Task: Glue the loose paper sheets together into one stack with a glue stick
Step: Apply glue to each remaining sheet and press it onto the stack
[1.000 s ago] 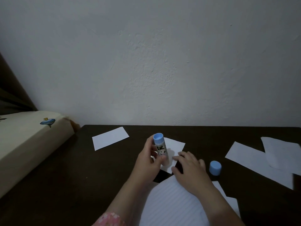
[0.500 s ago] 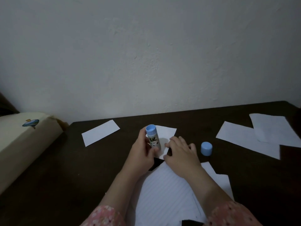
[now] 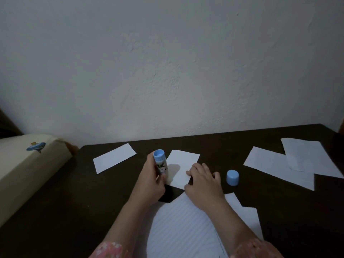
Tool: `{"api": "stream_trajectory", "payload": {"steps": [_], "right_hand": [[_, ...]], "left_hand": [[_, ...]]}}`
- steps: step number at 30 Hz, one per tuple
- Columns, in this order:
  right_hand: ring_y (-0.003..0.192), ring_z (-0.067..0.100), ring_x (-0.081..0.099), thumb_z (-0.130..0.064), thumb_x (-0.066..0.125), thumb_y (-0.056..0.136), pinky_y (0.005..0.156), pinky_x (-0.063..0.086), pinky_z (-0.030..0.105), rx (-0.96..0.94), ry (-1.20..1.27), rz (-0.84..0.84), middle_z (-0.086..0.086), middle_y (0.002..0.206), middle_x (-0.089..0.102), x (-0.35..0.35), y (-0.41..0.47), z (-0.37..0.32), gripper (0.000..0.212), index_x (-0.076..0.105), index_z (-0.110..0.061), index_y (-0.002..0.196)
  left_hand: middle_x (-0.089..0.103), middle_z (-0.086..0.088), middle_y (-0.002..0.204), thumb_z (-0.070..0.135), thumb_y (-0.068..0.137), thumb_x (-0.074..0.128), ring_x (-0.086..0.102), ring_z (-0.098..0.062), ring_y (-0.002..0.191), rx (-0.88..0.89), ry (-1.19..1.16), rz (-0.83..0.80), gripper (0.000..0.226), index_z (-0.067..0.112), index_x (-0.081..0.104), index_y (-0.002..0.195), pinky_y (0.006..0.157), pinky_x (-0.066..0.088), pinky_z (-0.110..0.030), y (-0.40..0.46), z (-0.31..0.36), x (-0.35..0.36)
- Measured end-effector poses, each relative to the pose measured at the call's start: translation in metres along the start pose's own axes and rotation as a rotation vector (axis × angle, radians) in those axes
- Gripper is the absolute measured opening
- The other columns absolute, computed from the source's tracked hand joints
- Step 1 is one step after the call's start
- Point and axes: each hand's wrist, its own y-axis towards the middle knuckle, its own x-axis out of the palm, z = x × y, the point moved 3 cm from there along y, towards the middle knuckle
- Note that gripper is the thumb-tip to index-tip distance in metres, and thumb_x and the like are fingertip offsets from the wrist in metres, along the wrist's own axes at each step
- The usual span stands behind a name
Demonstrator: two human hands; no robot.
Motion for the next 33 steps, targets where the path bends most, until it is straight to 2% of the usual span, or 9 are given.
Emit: {"api": "stream_trajectory", "payload": {"steps": [9, 14, 18, 20, 23, 25, 27, 30, 33], "right_hand": [[0.147, 0.015, 0.001, -0.030, 0.042, 0.094, 0.117, 0.009, 0.045, 0.013, 0.015, 0.008, -0.009, 0.156, 0.017, 0.001, 0.001, -0.002, 0.049, 0.034, -0.031, 0.142], [0.146, 0.015, 0.008, -0.034, 0.048, 0.090, 0.116, 0.015, 0.043, 0.007, 0.000, 0.040, -0.006, 0.149, 0.025, -0.001, -0.001, -0.001, 0.047, 0.040, -0.028, 0.136], [0.146, 0.021, 0.005, -0.046, 0.056, 0.085, 0.114, 0.017, 0.044, 0.003, -0.039, 0.036, -0.002, 0.148, 0.025, -0.003, -0.001, -0.004, 0.052, 0.045, -0.025, 0.131], [0.142, 0.019, 0.017, -0.052, 0.056, 0.084, 0.111, 0.023, 0.044, -0.014, -0.024, 0.051, -0.003, 0.143, 0.032, -0.003, -0.001, -0.004, 0.050, 0.048, -0.025, 0.126], [0.126, 0.013, 0.039, -0.056, 0.048, 0.090, 0.100, 0.036, 0.036, -0.009, 0.123, 0.265, -0.005, 0.132, 0.045, -0.010, 0.004, 0.001, 0.045, 0.047, -0.028, 0.126], [0.126, 0.014, 0.039, -0.053, 0.042, 0.094, 0.099, 0.036, 0.035, 0.024, 0.168, 0.332, -0.005, 0.137, 0.045, -0.015, 0.009, 0.009, 0.047, 0.042, -0.029, 0.134], [0.136, 0.016, 0.029, -0.051, 0.042, 0.095, 0.107, 0.028, 0.041, 0.020, 0.049, 0.234, -0.006, 0.149, 0.034, -0.012, 0.014, 0.016, 0.053, 0.033, -0.031, 0.143], [0.145, 0.020, 0.011, -0.054, 0.037, 0.095, 0.114, 0.013, 0.047, -0.010, -0.111, 0.031, -0.009, 0.158, 0.016, -0.003, 0.016, 0.019, 0.061, 0.023, -0.032, 0.150], [0.147, 0.021, 0.007, -0.056, 0.036, 0.095, 0.114, 0.011, 0.048, -0.014, -0.114, 0.009, -0.010, 0.159, 0.014, -0.004, 0.016, 0.017, 0.062, 0.023, -0.033, 0.150]], "left_hand": [[0.042, 0.001, 0.142, 0.001, 0.088, 0.059, 0.038, -0.021, 0.135, -0.066, -0.081, 0.107, 0.068, 0.027, 0.027, 0.142, 0.107, 0.039, -0.044, 0.002, -0.014, -0.017], [0.046, -0.003, 0.134, 0.009, 0.090, 0.060, 0.048, -0.025, 0.123, -0.194, -0.447, 0.300, 0.069, 0.026, 0.021, 0.145, 0.100, 0.044, -0.045, -0.001, -0.021, -0.025], [0.047, -0.007, 0.131, 0.007, 0.091, 0.058, 0.053, -0.022, 0.113, -0.196, -0.665, 0.471, 0.071, 0.028, 0.018, 0.146, 0.083, 0.049, -0.033, 0.000, -0.016, -0.028], [0.047, -0.009, 0.131, 0.004, 0.090, 0.057, 0.054, -0.025, 0.114, -0.216, -0.746, 0.511, 0.068, 0.031, 0.022, 0.141, 0.081, 0.050, -0.031, 0.003, -0.014, -0.024], [0.052, -0.010, 0.123, 0.001, 0.088, 0.057, 0.058, -0.023, 0.104, -0.212, -0.744, 0.450, 0.061, 0.035, 0.027, 0.130, 0.076, 0.049, -0.029, 0.007, -0.010, -0.016], [0.054, -0.011, 0.118, 0.002, 0.088, 0.056, 0.059, -0.021, 0.097, -0.193, -0.670, 0.366, 0.063, 0.028, 0.026, 0.137, 0.073, 0.049, -0.027, 0.011, -0.007, -0.010], [0.054, -0.010, 0.121, 0.005, 0.087, 0.059, 0.059, -0.024, 0.104, -0.193, -0.598, 0.269, 0.067, 0.025, 0.024, 0.141, 0.077, 0.052, -0.029, 0.015, -0.003, -0.005], [0.052, -0.001, 0.125, 0.018, 0.088, 0.065, 0.054, -0.023, 0.115, -0.195, -0.479, 0.121, 0.064, 0.028, 0.027, 0.139, 0.095, 0.050, -0.043, 0.015, 0.003, 0.009], [0.052, 0.006, 0.114, 0.021, 0.089, 0.064, 0.052, -0.012, 0.106, -0.107, -0.359, 0.087, 0.054, 0.027, 0.031, 0.131, 0.089, 0.047, -0.033, 0.019, 0.014, 0.020]]}}
